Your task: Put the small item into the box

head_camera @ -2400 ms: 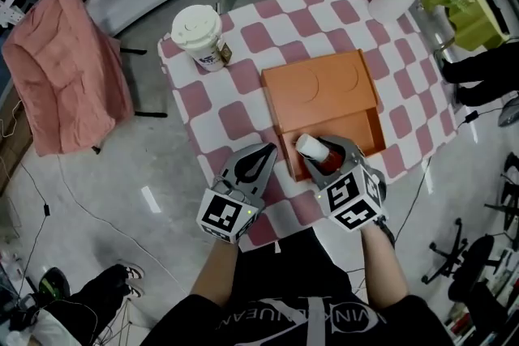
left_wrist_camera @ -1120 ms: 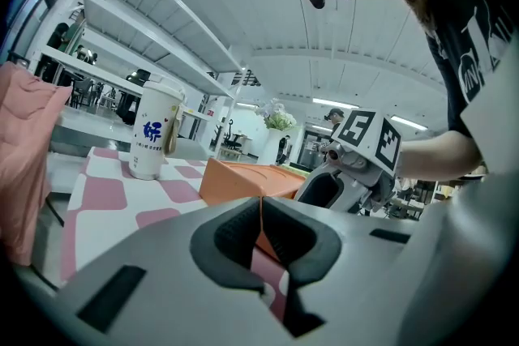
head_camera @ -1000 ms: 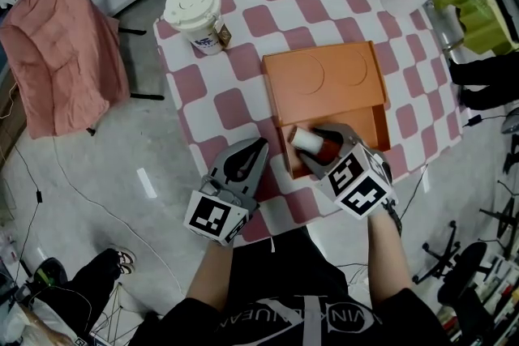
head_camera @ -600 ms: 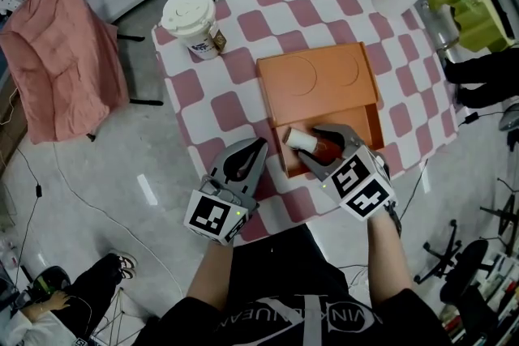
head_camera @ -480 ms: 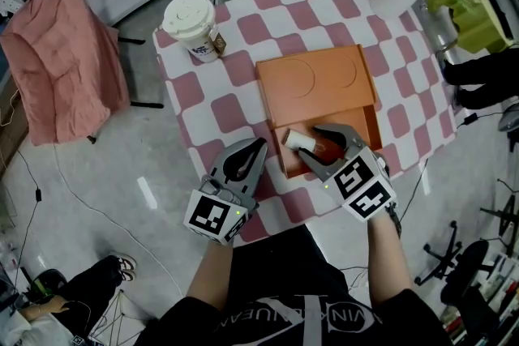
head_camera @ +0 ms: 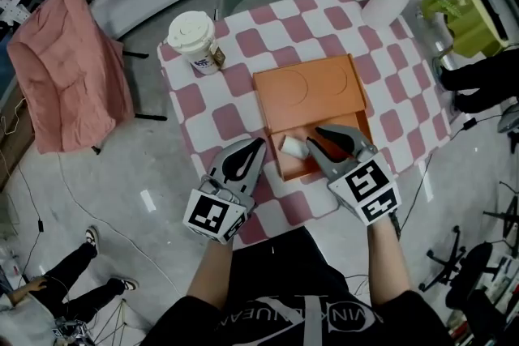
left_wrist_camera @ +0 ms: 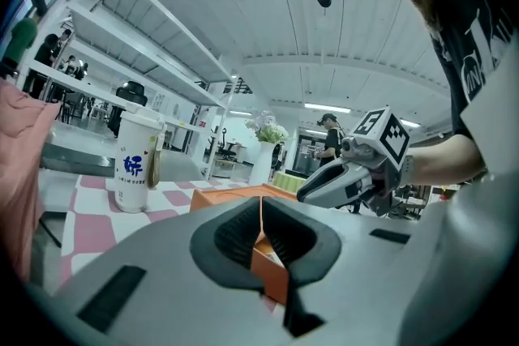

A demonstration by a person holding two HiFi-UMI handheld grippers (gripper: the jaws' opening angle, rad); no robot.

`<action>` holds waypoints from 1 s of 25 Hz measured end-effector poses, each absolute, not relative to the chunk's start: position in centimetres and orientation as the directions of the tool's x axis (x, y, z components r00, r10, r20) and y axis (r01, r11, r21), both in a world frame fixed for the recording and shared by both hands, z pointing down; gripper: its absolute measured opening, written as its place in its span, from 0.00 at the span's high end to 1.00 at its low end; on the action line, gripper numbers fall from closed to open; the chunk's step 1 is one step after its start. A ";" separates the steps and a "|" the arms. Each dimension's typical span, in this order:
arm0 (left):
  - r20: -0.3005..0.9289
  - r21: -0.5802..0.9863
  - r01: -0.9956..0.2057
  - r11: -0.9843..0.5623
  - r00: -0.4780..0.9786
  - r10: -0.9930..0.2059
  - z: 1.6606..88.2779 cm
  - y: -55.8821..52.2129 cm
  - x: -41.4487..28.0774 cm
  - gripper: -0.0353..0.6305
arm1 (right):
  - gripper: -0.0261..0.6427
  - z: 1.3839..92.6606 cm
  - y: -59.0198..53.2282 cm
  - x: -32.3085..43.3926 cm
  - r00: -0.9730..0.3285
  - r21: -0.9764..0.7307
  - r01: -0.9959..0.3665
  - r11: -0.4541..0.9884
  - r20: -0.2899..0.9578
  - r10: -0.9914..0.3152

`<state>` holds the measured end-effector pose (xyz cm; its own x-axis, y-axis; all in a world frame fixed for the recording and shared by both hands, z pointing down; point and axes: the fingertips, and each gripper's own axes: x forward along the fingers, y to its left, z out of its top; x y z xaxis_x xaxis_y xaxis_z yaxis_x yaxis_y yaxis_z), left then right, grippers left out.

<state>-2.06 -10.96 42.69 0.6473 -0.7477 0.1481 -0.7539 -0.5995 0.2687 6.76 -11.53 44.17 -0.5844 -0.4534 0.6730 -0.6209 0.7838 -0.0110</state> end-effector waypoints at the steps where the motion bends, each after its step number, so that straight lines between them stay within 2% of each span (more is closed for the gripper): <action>1: 0.146 0.264 -0.755 -0.601 0.647 -0.749 42.4 -11.0 -2.1 0.93 | 0.84 43.8 -11.6 7.0 -0.584 -0.007 -0.632 0.775 0.662 -0.470; 5: 0.139 0.249 -0.756 -0.605 0.646 -0.751 41.7 -10.9 -2.0 0.93 | 0.90 42.8 -11.6 7.9 -0.584 -0.016 -0.670 0.742 0.629 -0.514; 12: 0.122 0.227 -0.761 -0.608 0.641 -0.757 40.1 -10.9 -2.3 0.93 | 0.95 40.7 -11.8 8.6 -0.597 -0.025 -0.705 0.708 0.559 -0.575; 25: 0.087 0.183 -0.777 -0.603 0.624 -0.777 36.3 -11.4 -3.1 0.93 | 0.95 37.1 -11.9 9.6 -0.625 -0.059 -0.737 0.674 0.440 -0.645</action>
